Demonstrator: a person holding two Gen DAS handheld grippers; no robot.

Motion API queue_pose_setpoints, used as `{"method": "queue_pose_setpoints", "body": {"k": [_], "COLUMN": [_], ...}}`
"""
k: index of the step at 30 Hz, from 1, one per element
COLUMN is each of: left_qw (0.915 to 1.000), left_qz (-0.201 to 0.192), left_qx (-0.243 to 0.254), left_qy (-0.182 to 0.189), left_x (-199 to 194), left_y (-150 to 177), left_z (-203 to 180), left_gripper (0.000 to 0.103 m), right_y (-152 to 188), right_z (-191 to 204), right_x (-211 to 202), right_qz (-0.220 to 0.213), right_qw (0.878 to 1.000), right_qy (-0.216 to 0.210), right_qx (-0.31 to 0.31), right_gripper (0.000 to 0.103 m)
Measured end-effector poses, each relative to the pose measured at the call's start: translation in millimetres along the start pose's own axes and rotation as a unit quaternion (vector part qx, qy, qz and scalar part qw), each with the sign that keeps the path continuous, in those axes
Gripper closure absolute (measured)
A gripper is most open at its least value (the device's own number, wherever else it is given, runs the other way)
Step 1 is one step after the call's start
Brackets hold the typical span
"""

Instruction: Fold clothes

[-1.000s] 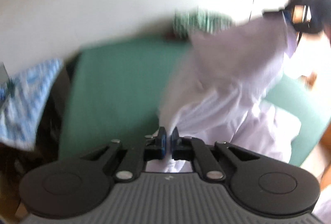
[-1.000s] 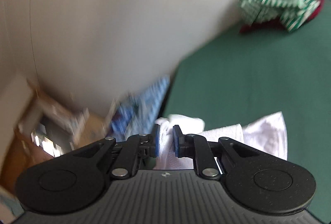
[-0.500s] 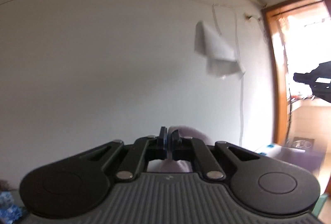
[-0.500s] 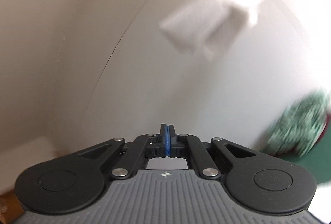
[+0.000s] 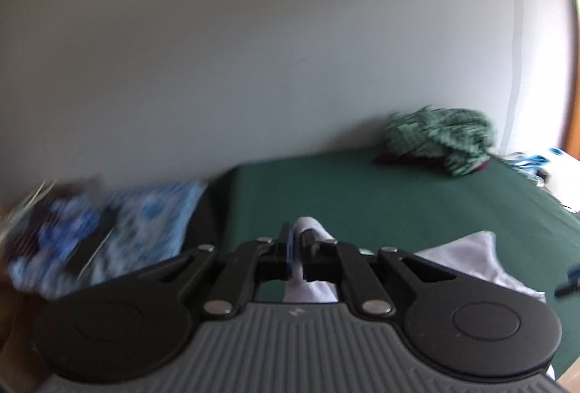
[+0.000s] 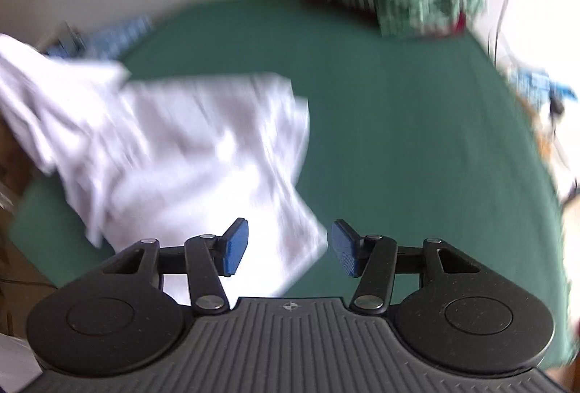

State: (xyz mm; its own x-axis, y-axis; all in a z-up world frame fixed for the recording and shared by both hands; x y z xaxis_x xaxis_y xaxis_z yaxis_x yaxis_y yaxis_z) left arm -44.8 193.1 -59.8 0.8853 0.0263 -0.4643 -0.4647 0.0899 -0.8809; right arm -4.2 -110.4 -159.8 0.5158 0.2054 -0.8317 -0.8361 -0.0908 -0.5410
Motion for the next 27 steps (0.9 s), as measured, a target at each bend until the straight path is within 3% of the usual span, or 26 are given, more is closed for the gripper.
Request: {"method": "queue_pose_setpoints", "body": {"k": [5,7,9,13,18,19,20,21,23,27], "left_qw": [0.9987,0.9984,0.9982,0.9983,0.9991,0.9991,0.999,0.999,0.9986,0.9988], "left_qz": [0.019,0.019,0.021,0.03,0.021,0.02,0.019,0.018,0.02,0.014], "left_qx": [-0.022,-0.014,-0.006,0.005,0.019,0.025,0.03,0.035,0.044,0.045], "left_qy": [-0.043,-0.052,-0.056,-0.049,-0.03,-0.028,-0.026,-0.023,-0.019,-0.017], "left_x": [-12.7,-18.2,-16.1,-3.8,4.8,7.4,9.9,12.5,18.2,24.2], "left_y": [18.0,22.3,23.7,23.3,14.9,14.0,14.0,14.3,17.2,12.7], "left_z": [9.8,6.6,-0.8,-10.8,-17.4,-17.7,-18.0,-18.3,-17.2,-6.9], "left_gripper": [0.099,0.099,0.099,0.099,0.098,0.098,0.098,0.098,0.098,0.099], "right_y": [35.4,41.4,46.1,59.3,74.7,77.1,78.1,76.2,69.3,50.2], "right_z": [-4.0,12.7,33.3,77.5,96.7,98.1,96.5,90.6,76.2,54.5], "right_x": [6.3,-6.2,-19.4,-23.7,-9.5,-8.5,-8.7,-9.6,-9.8,-32.1], "right_qz": [0.06,0.048,0.032,0.009,0.011,0.009,0.006,0.002,-0.003,-0.052], "right_qw": [0.993,0.993,0.99,0.976,0.961,0.96,0.96,0.966,0.979,0.993], "right_qy": [-0.078,-0.104,-0.129,-0.109,-0.062,-0.045,-0.031,-0.023,-0.014,-0.02], "right_qx": [0.059,0.014,-0.047,-0.191,-0.268,-0.277,-0.277,-0.259,-0.203,-0.103], "right_gripper": [0.044,0.044,0.036,0.034,0.036,0.038,0.049,0.069,0.089,0.096]}}
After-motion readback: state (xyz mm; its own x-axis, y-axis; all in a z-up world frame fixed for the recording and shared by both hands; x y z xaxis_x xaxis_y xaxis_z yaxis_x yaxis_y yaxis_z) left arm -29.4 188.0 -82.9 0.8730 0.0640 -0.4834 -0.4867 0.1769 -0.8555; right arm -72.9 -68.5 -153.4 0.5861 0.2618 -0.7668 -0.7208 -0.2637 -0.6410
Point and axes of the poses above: each gripper's, at about its wrist camera, not at the fingertips, and x roughly the way its jaws point, z to its left, y to its underside, the point moved 6 cm from there along x, roughly the way its jaws point
